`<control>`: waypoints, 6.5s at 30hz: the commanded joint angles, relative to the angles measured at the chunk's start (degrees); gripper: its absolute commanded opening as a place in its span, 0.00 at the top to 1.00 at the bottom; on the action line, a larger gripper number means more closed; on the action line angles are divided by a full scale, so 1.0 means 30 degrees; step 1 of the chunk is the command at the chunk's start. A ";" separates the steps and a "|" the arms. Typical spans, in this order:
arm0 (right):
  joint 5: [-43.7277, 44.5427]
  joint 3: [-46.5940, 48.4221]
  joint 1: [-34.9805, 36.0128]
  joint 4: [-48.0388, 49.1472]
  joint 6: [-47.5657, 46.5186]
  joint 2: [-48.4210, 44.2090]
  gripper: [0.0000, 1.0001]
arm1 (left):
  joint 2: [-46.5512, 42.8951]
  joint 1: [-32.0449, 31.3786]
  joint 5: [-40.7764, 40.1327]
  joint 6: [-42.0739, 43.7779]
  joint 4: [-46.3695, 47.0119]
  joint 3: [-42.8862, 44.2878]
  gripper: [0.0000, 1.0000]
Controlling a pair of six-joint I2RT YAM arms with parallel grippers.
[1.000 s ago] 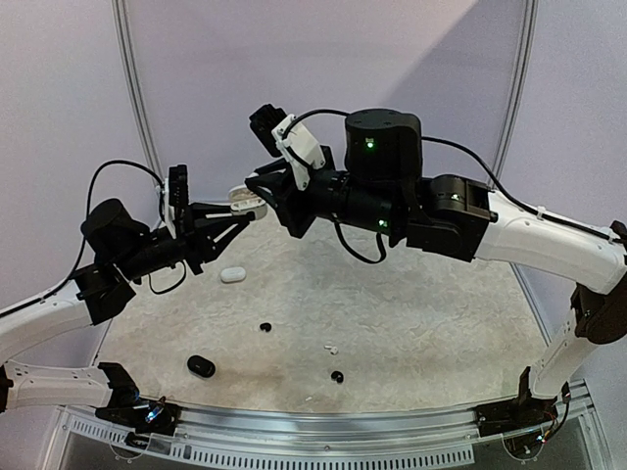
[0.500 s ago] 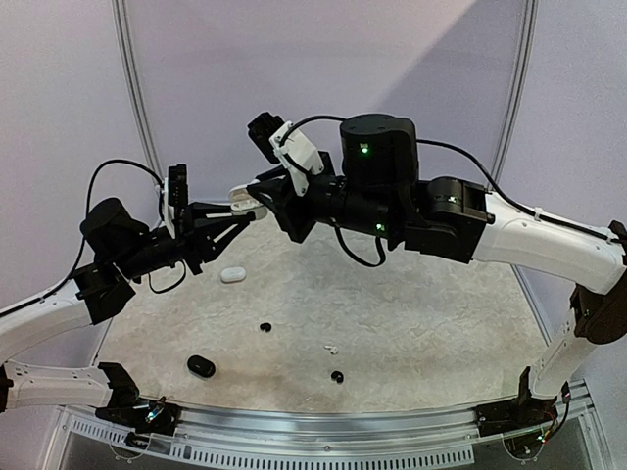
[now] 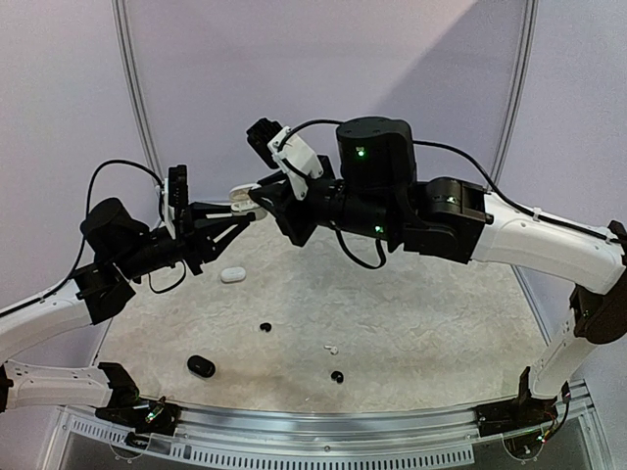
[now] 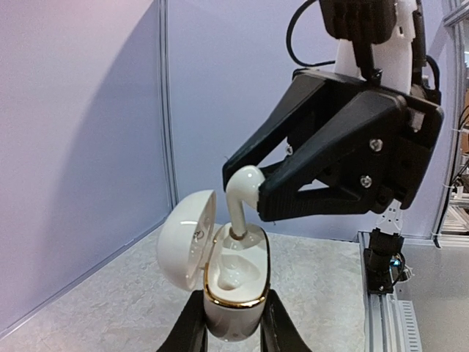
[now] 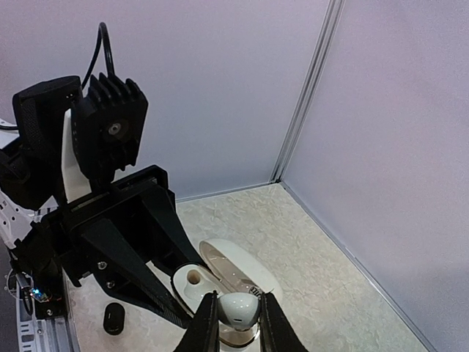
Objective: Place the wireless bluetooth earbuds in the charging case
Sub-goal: Insert the right earbud into the right side groove of the charging case, then adjust the left earbud at the center of the board, then pick up the left earbud from the center of the board.
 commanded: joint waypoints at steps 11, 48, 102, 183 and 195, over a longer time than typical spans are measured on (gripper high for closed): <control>0.0771 -0.0244 -0.0196 -0.1038 -0.0195 0.0726 1.00 | -0.0064 -0.0286 0.0059 0.0315 0.0429 0.0253 1.00; 0.1905 0.2297 -0.0155 -0.4223 0.0042 0.1943 0.83 | -0.0287 -0.0249 -0.0417 0.1632 0.0105 0.0048 1.00; 0.6323 0.0962 -0.2920 -1.3551 1.6625 -0.0670 0.45 | -0.1198 -0.0249 -0.5605 0.0186 -0.3034 -0.0207 1.00; -0.2760 0.1567 -0.3312 -1.7392 1.8047 0.9575 0.43 | -0.1184 -0.0252 -0.5405 0.0921 -0.2796 -0.0391 1.00; -0.3594 0.0450 -0.3821 -1.6321 1.9080 1.0467 0.64 | -0.1280 -0.0249 -0.5366 0.0826 -0.2732 -0.0509 1.00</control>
